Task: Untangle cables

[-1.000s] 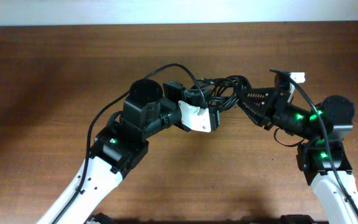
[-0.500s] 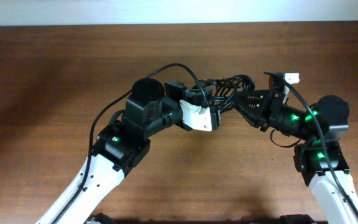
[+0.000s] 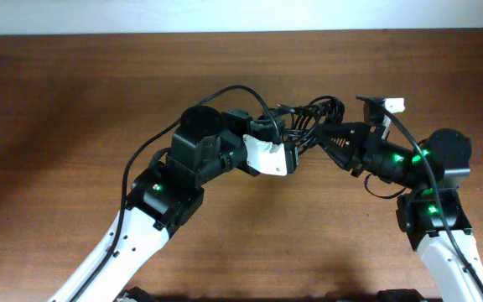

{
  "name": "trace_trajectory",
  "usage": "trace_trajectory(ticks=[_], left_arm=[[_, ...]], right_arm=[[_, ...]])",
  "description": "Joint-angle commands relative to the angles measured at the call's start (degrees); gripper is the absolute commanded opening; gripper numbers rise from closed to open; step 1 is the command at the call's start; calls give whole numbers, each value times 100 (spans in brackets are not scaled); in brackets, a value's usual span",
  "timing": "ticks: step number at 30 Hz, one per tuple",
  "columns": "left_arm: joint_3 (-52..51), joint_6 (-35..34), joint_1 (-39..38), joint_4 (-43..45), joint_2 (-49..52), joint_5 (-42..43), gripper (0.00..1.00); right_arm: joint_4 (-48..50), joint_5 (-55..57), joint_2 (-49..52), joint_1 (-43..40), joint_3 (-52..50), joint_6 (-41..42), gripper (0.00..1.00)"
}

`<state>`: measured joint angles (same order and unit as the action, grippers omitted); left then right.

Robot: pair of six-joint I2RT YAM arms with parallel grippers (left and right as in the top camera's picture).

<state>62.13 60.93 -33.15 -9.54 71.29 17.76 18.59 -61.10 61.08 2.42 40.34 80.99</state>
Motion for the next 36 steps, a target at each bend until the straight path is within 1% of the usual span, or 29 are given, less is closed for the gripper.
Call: trace_trajectory(ticks=[1, 5, 9, 12, 17, 19, 21, 23, 25, 29, 31, 33, 34, 35, 36], left_arm=[[92, 35, -20, 90, 2, -393, 0], [92, 2, -20, 94, 2, -411, 0], [92, 0, -20, 92, 2, -490, 0], [92, -42, -20, 92, 2, -981, 0], [92, -424, -17, -20, 11, -1956, 0], [92, -660, -2, -109, 20, -2184, 0], [92, -802, -2, -258, 22, -2210, 0], [92, -1060, -2, -369, 22, -2210, 0], [92, -1508, -2, -450, 22, -2212, 0], [92, -2205, -2, -605, 22, -2212, 0], [92, -2671, -2, -713, 22, -2225, 0], [92, -3241, -2, -728, 22, -2461, 0], [92, -3379, -2, -726, 22, -2551, 0], [92, -3676, -2, -702, 22, -2769, 0], [92, -3783, -2, -684, 22, -2826, 0]], right_arm=[[28, -251, 15, 59, 48, -157, 8], [28, -343, 15, 57, 48, -175, 4], [28, -415, 15, 59, 48, -175, 4], [26, -459, 15, 57, 48, -282, 4], [33, -466, 15, 57, 48, -282, 4], [160, -461, 15, 57, 48, -278, 4], [396, -452, 15, 57, 50, -256, 4], [675, -428, 15, 57, 50, -251, 4], [901, -404, 15, 57, 50, -254, 4], [1062, -358, 15, 55, 50, -267, 4], [1158, -372, 15, 52, 50, -328, 4], [1241, -426, 15, 52, 48, -442, 4], [1250, -463, 15, 52, 48, -520, 4], [1248, -540, 15, 52, 48, -664, 4], [1250, -588, 15, 52, 48, -763, 4]])
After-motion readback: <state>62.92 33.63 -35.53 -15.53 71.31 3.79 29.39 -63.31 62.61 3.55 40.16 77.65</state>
